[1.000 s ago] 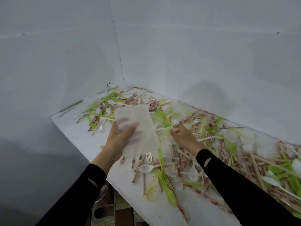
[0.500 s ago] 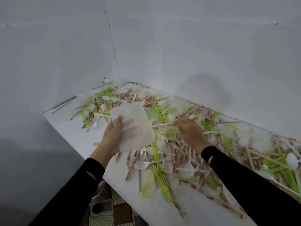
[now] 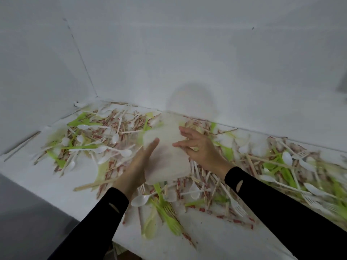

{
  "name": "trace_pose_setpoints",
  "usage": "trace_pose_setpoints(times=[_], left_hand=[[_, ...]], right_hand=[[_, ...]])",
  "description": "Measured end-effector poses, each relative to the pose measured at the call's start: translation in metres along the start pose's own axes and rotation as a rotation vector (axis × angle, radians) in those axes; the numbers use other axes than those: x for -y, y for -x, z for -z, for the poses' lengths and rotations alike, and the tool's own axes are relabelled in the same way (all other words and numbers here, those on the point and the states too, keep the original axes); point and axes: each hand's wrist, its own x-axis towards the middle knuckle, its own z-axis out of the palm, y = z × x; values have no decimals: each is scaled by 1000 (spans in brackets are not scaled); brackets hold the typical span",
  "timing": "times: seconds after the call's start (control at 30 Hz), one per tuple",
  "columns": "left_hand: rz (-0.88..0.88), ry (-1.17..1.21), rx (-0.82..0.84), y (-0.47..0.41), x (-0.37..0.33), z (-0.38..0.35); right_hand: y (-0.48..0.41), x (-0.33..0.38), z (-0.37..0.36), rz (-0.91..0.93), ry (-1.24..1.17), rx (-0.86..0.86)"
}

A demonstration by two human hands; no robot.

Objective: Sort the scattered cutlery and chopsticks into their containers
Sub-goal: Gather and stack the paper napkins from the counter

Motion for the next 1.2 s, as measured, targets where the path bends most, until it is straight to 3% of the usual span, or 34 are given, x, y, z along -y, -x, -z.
trace_pose_setpoints(times=[0.13, 0.23, 0.4, 0.53, 0.77, 0.83, 0.97, 1.03, 1.2], left_hand=[[-46, -50, 50, -25, 10, -24], [-39, -35, 18, -40, 15, -47], [-59, -90, 3, -54, 22, -67], [-32, -43, -67, -57, 30, -73], [38, 20, -209, -50, 41, -63], [48, 32, -235, -47, 42, -55], [91, 81, -267, -41, 41, -33], [85, 140, -282, -41, 41, -23], [41, 191, -299, -49, 37, -14]], right_hand=[[16, -23, 31, -176, 51, 65], [27, -49, 63, -396, 72, -41], [45, -114, 104, -648, 403, -34], [49, -148, 115, -689, 629, -5], [39, -181, 107, -697, 789, 63], [41, -184, 104, -641, 808, -40], [38, -164, 99, -479, 683, -450], [30, -144, 97, -331, 699, -578], [2, -76, 58, 132, 587, -538]])
